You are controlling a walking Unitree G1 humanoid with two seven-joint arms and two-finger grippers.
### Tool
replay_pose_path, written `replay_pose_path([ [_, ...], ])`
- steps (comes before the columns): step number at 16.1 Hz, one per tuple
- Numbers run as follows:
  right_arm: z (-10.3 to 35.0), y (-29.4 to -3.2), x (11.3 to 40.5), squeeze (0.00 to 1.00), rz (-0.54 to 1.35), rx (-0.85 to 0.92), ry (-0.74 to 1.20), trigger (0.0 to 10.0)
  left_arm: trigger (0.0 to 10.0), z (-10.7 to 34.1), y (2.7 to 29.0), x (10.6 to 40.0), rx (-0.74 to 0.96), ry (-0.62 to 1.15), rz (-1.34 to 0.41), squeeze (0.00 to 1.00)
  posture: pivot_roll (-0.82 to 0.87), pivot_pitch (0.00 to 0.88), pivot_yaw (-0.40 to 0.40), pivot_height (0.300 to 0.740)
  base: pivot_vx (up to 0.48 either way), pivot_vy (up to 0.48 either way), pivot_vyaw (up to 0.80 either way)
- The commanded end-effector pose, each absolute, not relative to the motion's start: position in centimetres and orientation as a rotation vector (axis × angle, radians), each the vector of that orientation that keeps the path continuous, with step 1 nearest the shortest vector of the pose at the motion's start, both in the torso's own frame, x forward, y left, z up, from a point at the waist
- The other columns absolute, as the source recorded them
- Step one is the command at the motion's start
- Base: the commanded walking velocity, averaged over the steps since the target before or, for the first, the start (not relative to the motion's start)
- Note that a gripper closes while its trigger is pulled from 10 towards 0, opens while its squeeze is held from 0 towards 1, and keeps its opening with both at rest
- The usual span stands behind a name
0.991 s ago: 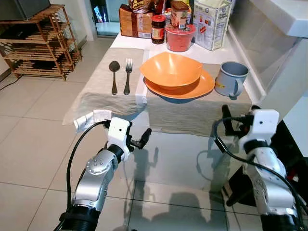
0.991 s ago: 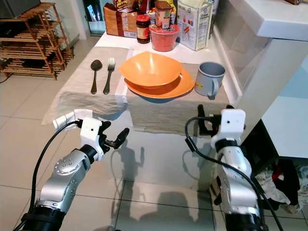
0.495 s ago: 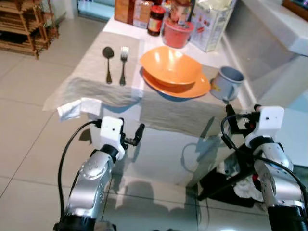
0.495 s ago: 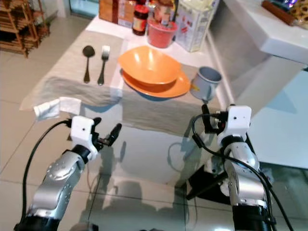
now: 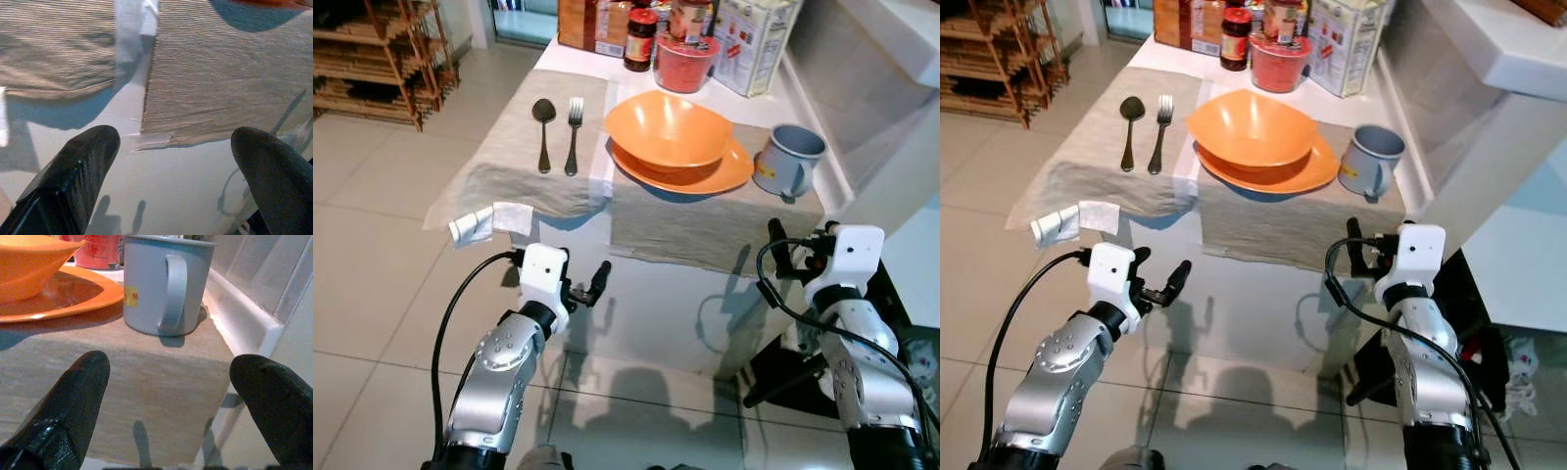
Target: Setting the table
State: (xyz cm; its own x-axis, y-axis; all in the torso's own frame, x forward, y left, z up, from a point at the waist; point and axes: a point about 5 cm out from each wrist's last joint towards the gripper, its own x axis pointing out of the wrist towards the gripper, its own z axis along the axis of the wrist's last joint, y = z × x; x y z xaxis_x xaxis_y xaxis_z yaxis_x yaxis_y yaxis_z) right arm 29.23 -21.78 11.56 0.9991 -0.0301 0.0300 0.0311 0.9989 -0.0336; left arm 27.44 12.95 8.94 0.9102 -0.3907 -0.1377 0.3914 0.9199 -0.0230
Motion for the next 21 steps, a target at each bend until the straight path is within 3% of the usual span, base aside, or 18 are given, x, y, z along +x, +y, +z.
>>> replay_pose_path([
  [1,12.1,-21.9,29.5,0.0,-0.035,-0.046,-0.056,10.0,10.0,8.8,12.4,27.5,0.004,0.156,-0.43,0.0,0.1,0.024,-0.07,0.74,0.0,0.0,0.0],
  [6,14.0,-21.9,31.4,0.0,-0.051,-0.044,-0.129,10.0,10.0,9.0,12.1,28.5,-0.001,0.148,-0.435,0.0,0.1,0.0,-0.046,0.74,0.0,0.0,0.0],
  [21,13.6,-22.9,34.0,0.0,-0.114,-0.02,-0.116,10.0,10.0,9.0,13.0,28.4,0.021,0.153,-0.434,0.0,0.13,0.0,-0.034,0.74,0.0,0.0,0.0],
])
